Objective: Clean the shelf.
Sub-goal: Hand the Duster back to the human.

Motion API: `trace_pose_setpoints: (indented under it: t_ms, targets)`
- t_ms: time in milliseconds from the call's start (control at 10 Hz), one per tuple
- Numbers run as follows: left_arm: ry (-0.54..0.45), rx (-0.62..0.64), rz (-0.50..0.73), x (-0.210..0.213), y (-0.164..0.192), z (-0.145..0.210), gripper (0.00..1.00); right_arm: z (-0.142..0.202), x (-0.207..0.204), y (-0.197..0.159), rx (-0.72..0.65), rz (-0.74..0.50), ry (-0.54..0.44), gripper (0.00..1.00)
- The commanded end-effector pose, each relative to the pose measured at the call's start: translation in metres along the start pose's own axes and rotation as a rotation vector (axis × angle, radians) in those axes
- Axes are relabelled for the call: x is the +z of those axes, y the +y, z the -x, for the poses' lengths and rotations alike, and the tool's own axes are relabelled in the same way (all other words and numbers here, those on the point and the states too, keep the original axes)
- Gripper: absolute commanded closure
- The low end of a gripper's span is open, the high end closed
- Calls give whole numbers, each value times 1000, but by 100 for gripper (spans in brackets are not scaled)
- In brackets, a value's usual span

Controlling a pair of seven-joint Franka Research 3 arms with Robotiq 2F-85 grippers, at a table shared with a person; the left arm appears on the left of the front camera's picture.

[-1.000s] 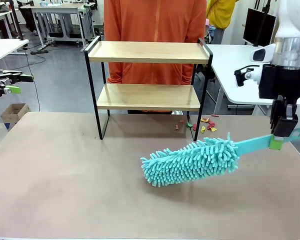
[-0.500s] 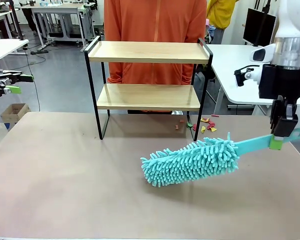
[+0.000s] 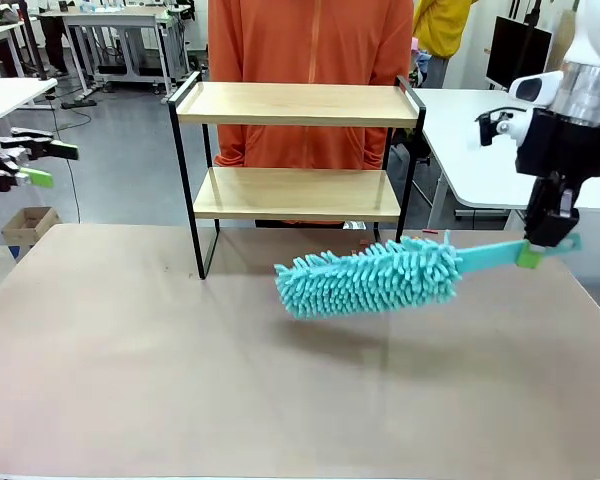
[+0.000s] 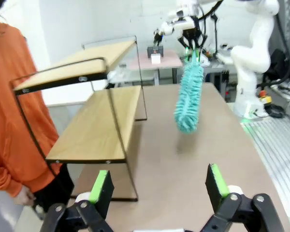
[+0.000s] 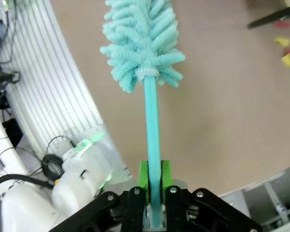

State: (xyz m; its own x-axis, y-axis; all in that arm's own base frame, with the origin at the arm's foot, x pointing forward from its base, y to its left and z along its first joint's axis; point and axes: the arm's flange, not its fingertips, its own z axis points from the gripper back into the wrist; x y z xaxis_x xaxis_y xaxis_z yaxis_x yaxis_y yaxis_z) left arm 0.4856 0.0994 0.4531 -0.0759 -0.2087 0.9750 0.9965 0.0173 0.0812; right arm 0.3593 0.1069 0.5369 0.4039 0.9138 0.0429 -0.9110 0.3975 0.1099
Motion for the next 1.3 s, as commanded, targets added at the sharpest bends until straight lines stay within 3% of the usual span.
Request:
trace_pose_setpoints:
  t_ms: [0, 200, 500, 800, 900, 1000, 1100, 1200]
  targets:
    - [58, 37, -40, -49, -45, -12, 0, 3, -10, -24, 104, 11, -138, 87]
    - [6, 62, -104, -74, -77, -6, 0, 8, -12, -46, 236, 69, -263, 87]
    - [-152, 112, -250, -81, -113, 3, 0, 7, -21, -72, 379, 138, -351, 87]
    - [-166, 203, -270, -83, -125, 18, 0, -5, -25, -74, 437, 190, -391, 87]
    - [-122, 278, -321, -83, -116, 24, 0, -11, -26, -73, 478, 200, -400, 87]
    - [-87, 311, -291, -80, -107, 24, 0, -11, -26, -69, 490, 201, -407, 87]
    - [-142, 206, -279, -72, -110, 24, 0, -8, -22, -72, 424, 179, -345, 87]
    - [-142, 206, -279, -72, -110, 24, 0, -8, -22, -72, 424, 179, -345, 87]
